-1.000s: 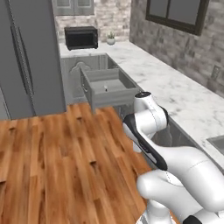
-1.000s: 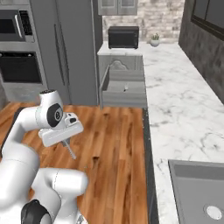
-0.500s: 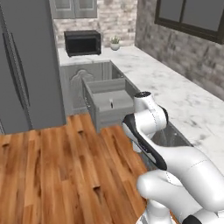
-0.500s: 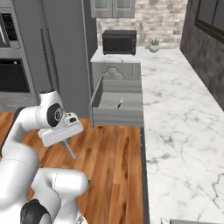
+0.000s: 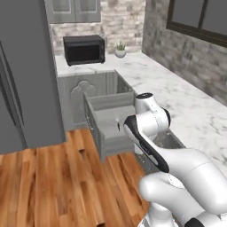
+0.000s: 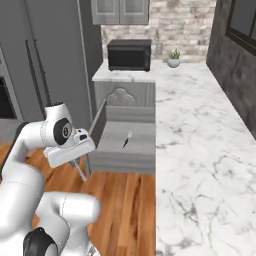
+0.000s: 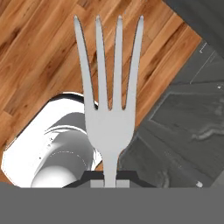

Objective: Organize the utensils by type. Pick up the wooden spoons from the counter and place them in the open cabinet. Then pick up the metallic utensils from the counter and place them in the open drawer.

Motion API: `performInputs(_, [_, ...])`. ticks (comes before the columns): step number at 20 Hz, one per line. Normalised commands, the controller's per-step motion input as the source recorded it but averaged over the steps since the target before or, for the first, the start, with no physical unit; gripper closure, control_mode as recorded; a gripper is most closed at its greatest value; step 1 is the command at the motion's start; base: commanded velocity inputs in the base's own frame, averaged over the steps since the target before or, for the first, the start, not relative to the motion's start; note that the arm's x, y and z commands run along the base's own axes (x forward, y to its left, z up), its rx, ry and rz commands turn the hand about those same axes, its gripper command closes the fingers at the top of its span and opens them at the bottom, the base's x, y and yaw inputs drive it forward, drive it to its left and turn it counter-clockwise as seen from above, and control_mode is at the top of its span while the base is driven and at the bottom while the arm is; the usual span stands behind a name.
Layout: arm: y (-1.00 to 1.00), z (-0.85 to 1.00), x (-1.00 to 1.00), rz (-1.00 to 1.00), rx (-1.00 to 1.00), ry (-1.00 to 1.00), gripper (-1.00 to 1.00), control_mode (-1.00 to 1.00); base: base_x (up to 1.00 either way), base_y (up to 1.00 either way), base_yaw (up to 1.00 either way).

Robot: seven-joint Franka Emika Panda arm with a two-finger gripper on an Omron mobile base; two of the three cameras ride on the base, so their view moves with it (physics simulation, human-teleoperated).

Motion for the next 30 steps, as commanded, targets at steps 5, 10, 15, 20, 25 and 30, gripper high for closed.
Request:
performInputs(5, [0.00,0.00,0.00,0.00,0.00,0.00,1.00,1.00,0.95,-0.32,0.00])
performInputs(10, [0.00,0.00,0.00,0.00,0.00,0.00,1.00,1.00,0.80,-0.22,0.00])
performInputs(15, [0.00,0.00,0.00,0.00,0.00,0.00,1.00,1.00,0.58,-0.12,0.00])
performInputs(20, [0.00,0.00,0.00,0.00,0.00,0.00,1.00,1.00,0.14,-0.10,0.00])
performInputs(25, [0.00,0.00,0.00,0.00,0.00,0.00,1.00,1.00,0.05,-0.03,0.00])
performInputs(30, [-0.07,-0.10,0.29,-0.07,0.05,0.00,1.00,-1.00,0.11,0.00,-0.03])
